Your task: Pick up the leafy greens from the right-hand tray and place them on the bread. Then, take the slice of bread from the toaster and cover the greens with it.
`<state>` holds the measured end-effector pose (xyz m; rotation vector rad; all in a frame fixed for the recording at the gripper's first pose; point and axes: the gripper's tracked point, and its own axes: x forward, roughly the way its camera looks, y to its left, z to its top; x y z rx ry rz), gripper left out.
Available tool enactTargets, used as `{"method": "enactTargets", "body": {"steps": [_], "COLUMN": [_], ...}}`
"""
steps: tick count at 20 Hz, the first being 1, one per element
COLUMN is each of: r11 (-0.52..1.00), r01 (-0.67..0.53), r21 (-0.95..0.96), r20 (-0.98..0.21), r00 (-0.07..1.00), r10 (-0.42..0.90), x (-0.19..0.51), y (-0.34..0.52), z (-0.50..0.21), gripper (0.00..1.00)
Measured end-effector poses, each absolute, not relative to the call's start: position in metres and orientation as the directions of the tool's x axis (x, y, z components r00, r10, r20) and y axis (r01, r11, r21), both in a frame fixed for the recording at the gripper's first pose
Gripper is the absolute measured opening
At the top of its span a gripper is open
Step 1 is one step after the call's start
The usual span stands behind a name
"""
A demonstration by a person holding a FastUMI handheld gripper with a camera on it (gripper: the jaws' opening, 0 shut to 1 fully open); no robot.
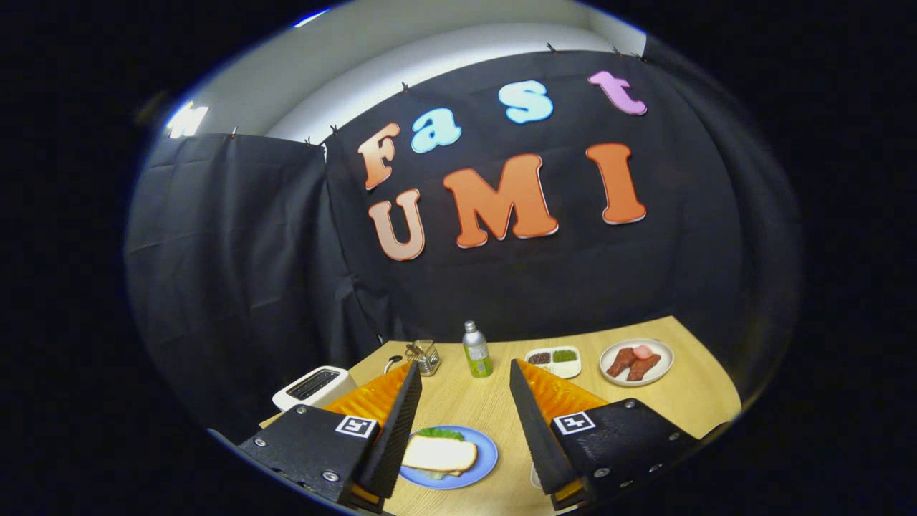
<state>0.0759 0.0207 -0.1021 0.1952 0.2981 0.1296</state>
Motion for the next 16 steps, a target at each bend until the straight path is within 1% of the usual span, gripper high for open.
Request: {"method": "enactTargets", "body": {"steps": [1,2,5,6,9,16], "r11": [0.98,0.986,0.994,0.996,1.0,1.0], "r01": [-0.087,-0.078,-0.063,-0.05,-0.013,-0.011], "r21": [0.177,0.145,0.088,0.067,0.02,-0.009], "r20": [-0.254,-0.233,-0.155,-0.131,-0.087,-0.062], "r00": [0.958,0.966,0.985,0.99,0.996,0.998], "r10": [0.131,0.111,0.076,0.059,0.015,0.01], "x": [0.07,0.065,0.046,0.041,0.027,0.008], "y": [0.015,0.012,0.011,0.009,0.005,0.012], "z": [-0.091,-0.082,-0.057,-0.052,-0.04,-0.037], "gripper": [0.77,0.82,0.91,0.96,0.97,0.97]}}
